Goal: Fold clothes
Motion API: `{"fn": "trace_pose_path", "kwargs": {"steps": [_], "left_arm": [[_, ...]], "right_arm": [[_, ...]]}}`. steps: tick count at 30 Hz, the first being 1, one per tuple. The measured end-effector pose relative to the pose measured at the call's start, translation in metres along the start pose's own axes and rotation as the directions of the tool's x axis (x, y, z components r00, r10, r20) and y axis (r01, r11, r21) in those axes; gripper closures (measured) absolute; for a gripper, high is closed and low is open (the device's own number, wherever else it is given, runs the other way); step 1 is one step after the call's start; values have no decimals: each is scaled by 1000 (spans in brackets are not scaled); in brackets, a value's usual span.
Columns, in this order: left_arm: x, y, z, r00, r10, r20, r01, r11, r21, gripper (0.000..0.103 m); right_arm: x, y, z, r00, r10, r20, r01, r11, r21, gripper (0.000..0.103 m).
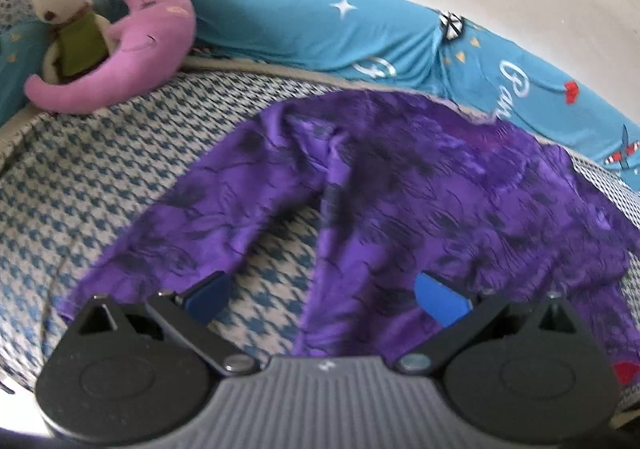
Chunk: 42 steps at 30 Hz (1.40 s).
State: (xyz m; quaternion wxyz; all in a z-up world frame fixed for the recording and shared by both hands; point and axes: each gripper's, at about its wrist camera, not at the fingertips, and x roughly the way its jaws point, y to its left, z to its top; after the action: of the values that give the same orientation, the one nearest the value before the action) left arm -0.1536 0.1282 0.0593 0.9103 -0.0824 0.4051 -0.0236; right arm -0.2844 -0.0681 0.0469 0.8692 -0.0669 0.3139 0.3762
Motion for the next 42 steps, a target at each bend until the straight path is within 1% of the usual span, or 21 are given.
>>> {"fn": "trace_pose_path", "kwargs": {"steps": [2, 6, 11, 15, 19, 22, 24, 26, 29, 34, 38, 40, 42], "left_arm": [[5, -8, -4, 1000, -7, -21, 7, 1000, 16, 0], [9, -22, -10, 999, -23, -32, 25, 998, 50, 0], [17, -33, -14, 998, -26, -54, 29, 998, 52, 0], [22, -40, -17, 997, -25, -67, 29, 998, 51, 0], [24, -45, -19, 997, -26, -71, 30, 997, 67, 0], [25, -46, -19, 997, -24, -74, 29, 997, 68, 0], [25, -45, -19, 997, -24, -75, 29, 997, 66, 0], [25, -45, -19, 997, -25, -76, 30, 998, 62, 0], [25, -46, -19, 997, -28, -76, 32, 998, 57, 0], [24, -51, -19, 996, -40, -74, 45, 997, 60, 0], [25, -55, -20, 996, -47, -77, 52, 997, 64, 0], [26, -56, -20, 996, -48, -78, 53, 997, 63, 0], [26, -57, -20, 996, -51, -79, 56, 997, 59, 0]], "right_arm": [[-6, -9, -3, 999, -48, 8, 48, 999, 18, 63], [-25, -27, -10, 991, -134, 17, 132, 989, 72, 62], [-43, -46, -17, 977, -213, 13, 209, 969, 130, 62], [-50, -56, -21, 966, -259, 3, 255, 953, 162, 62], [-53, -66, -24, 957, -290, 2, 284, 938, 196, 62], [-59, -74, -24, 945, -327, 6, 317, 921, 224, 62], [-64, -80, -23, 934, -358, 7, 345, 905, 249, 62], [-73, -89, -23, 913, -407, 13, 388, 879, 277, 62], [-90, -107, -25, 871, -491, 17, 455, 819, 350, 62], [-116, -139, -33, 777, -630, -20, 560, 675, 480, 62], [-132, -161, -44, 712, -698, -73, 610, 564, 556, 62], [-137, -169, -49, 675, -731, -102, 638, 510, 577, 61], [-140, -177, -56, 657, -743, -125, 647, 471, 599, 57]]}}
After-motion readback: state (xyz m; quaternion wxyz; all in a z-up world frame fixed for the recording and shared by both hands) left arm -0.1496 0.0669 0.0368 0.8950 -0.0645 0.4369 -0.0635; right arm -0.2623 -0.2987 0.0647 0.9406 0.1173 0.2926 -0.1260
